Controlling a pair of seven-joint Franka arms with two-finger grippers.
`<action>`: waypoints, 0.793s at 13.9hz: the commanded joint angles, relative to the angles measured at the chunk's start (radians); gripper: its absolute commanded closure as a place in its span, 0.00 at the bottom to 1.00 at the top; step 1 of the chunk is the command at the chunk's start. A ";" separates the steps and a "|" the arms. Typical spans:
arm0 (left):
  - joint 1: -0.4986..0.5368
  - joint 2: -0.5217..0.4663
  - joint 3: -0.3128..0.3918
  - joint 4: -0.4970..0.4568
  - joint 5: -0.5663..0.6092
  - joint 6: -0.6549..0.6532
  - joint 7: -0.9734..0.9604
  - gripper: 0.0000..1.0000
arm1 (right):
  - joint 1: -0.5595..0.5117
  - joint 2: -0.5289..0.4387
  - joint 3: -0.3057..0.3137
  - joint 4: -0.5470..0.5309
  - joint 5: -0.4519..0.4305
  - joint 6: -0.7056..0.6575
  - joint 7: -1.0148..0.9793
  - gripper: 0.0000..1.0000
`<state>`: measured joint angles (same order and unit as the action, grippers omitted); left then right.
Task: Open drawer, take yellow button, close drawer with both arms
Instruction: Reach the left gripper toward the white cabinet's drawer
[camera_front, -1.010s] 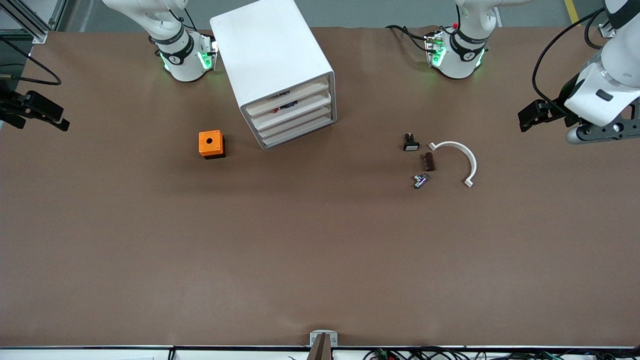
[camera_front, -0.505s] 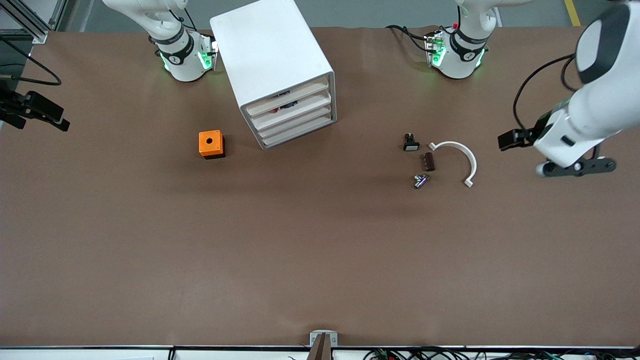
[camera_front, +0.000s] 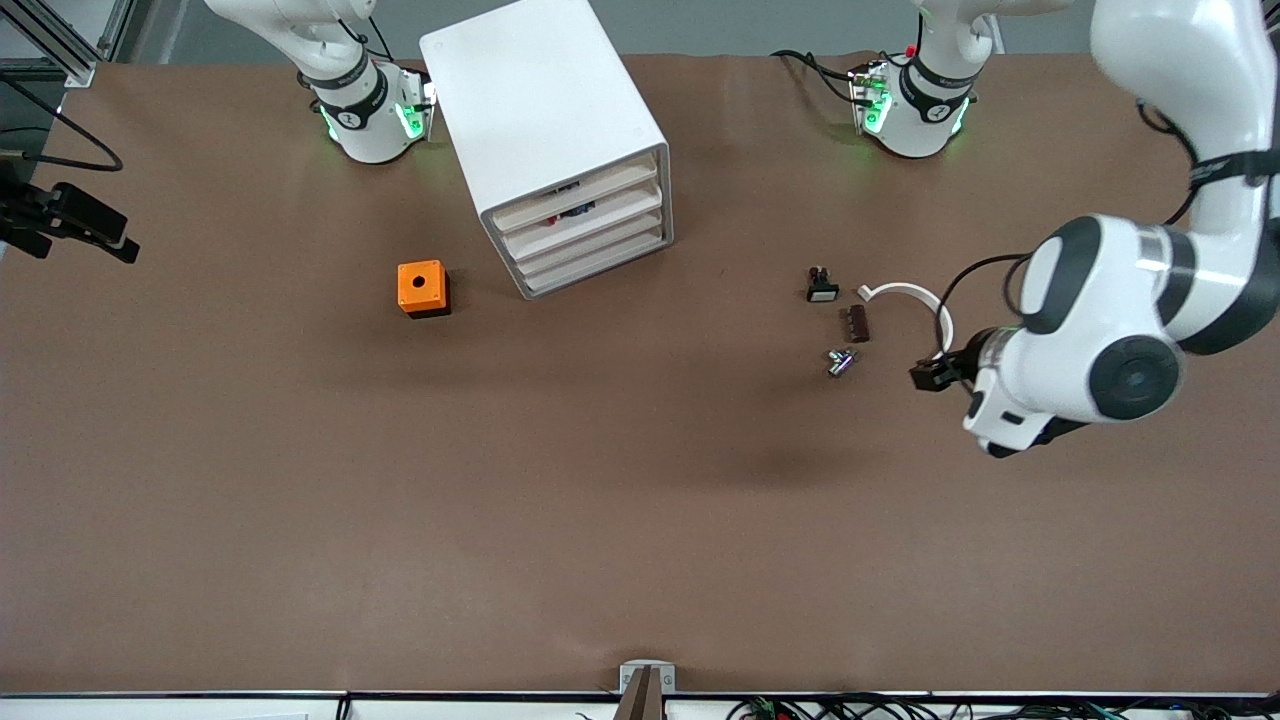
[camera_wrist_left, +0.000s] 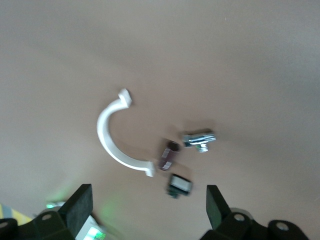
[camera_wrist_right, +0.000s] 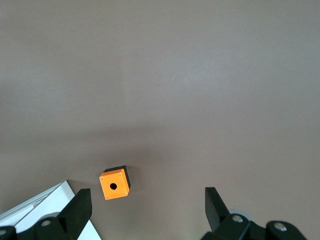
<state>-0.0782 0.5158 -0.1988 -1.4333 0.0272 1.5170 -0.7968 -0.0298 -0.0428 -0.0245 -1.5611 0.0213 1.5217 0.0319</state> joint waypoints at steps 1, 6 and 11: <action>-0.055 0.070 -0.002 0.070 -0.053 -0.026 -0.241 0.00 | -0.005 0.009 0.006 0.019 -0.012 -0.005 -0.007 0.00; -0.094 0.136 0.001 0.071 -0.252 -0.034 -0.792 0.00 | -0.005 0.009 0.006 0.019 -0.012 -0.005 -0.007 0.00; -0.139 0.174 -0.001 0.042 -0.492 -0.188 -0.930 0.00 | -0.004 0.009 0.006 0.019 -0.012 -0.005 -0.007 0.00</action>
<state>-0.1839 0.6675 -0.2005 -1.3997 -0.4046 1.3776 -1.6698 -0.0298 -0.0428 -0.0244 -1.5610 0.0213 1.5217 0.0318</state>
